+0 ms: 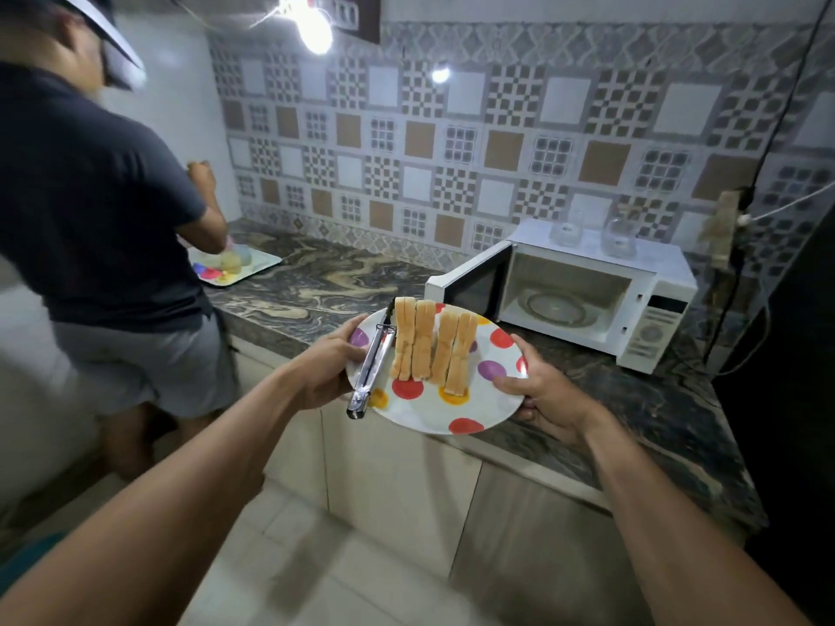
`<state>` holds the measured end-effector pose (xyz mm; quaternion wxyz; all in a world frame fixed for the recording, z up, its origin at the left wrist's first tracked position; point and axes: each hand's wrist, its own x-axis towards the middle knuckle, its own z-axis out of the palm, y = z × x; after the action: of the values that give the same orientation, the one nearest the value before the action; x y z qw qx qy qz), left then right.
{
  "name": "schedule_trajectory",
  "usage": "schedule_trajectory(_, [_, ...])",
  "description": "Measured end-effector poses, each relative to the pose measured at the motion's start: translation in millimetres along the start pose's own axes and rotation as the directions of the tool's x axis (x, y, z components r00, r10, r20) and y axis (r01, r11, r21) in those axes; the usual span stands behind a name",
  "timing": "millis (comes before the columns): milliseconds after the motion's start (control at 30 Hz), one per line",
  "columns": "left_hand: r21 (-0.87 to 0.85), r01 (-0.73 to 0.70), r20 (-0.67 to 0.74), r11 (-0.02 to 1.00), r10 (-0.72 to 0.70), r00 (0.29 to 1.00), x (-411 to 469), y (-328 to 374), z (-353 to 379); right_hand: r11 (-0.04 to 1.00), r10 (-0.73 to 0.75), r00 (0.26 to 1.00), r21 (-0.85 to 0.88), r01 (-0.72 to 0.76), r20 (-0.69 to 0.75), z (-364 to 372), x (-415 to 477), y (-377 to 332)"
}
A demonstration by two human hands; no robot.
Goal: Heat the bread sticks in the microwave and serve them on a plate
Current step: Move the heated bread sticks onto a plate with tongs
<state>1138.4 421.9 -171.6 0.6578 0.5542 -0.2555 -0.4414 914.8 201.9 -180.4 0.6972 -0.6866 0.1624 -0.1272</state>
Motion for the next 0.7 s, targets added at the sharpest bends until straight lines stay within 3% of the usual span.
schedule_trajectory(267, [0.038, -0.005, -0.124, 0.999, 0.009, 0.992, 13, 20, -91, 0.999, 0.038, 0.997, -0.035, -0.035, 0.064, 58, 87, 3])
schedule_trajectory(700, [0.139, 0.023, -0.154, 0.990, -0.001, 0.988, 100, 60, -242, 0.995, 0.064, 0.998, -0.077, -0.061, 0.028, 135, 253, 15])
